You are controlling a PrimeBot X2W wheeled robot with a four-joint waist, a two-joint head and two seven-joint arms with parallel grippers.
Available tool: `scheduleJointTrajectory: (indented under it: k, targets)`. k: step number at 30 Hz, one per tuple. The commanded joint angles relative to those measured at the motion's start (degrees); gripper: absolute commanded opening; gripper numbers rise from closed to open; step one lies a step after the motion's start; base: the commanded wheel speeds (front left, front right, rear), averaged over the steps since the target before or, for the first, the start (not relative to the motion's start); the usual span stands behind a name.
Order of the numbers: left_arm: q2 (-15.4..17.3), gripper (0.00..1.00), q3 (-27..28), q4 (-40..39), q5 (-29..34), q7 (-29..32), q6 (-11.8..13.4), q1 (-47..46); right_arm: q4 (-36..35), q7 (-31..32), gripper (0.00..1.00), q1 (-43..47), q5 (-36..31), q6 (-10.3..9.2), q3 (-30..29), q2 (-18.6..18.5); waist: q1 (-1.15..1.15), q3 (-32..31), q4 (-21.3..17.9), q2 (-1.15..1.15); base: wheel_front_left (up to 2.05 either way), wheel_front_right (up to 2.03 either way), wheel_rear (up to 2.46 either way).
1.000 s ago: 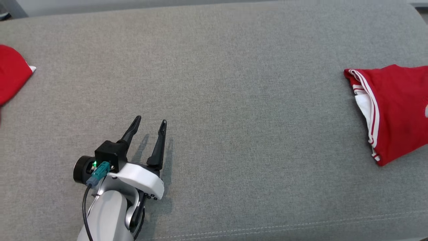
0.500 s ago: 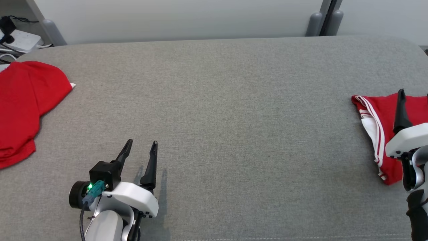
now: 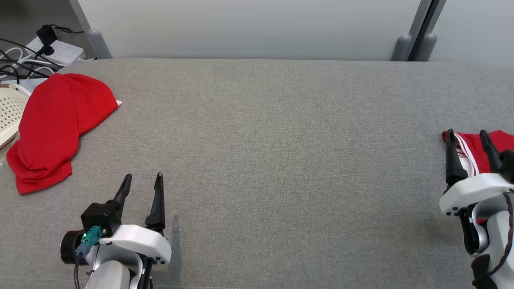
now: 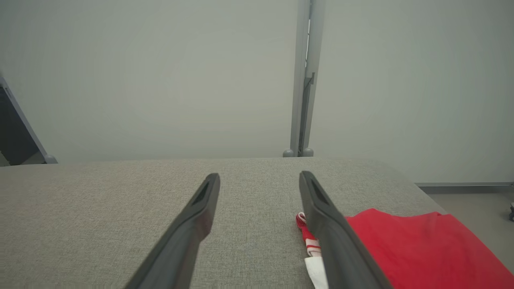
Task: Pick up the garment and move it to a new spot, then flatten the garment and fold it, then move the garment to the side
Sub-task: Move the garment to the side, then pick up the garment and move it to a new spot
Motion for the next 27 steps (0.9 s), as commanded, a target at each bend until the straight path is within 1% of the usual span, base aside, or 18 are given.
scheduleJointTrajectory:
  k: [1,12,20,27]
  targets:
    - [0.8,1.0,2.5,-1.8,0.5,-0.3,0.5,-0.4,-2.2,-0.7,1.0,1.0,0.8,-0.01,1.6,-0.2,0.0,-0.3,0.2,0.0,0.0,0.0,0.0]
    - [0.8,1.0,5.6,-2.8,2.0,-0.3,0.3,2.1,-5.9,-0.7,1.0,6.9,2.2,-0.01,3.8,1.2,0.0,-2.4,-0.3,0.0,0.0,0.0,0.0]
    - [0.8,1.0,6.2,-3.7,2.5,-0.3,0.2,4.1,-8.9,-0.7,1.0,10.3,2.2,-0.01,4.1,2.2,0.0,-3.5,-0.6,0.0,0.0,0.0,0.0]
    - [0.8,1.0,6.2,-4.0,2.7,-0.3,-0.1,4.8,-9.2,-0.7,1.0,11.3,2.1,-0.01,4.2,2.5,0.0,-3.8,-0.5,0.0,0.0,0.0,0.0]
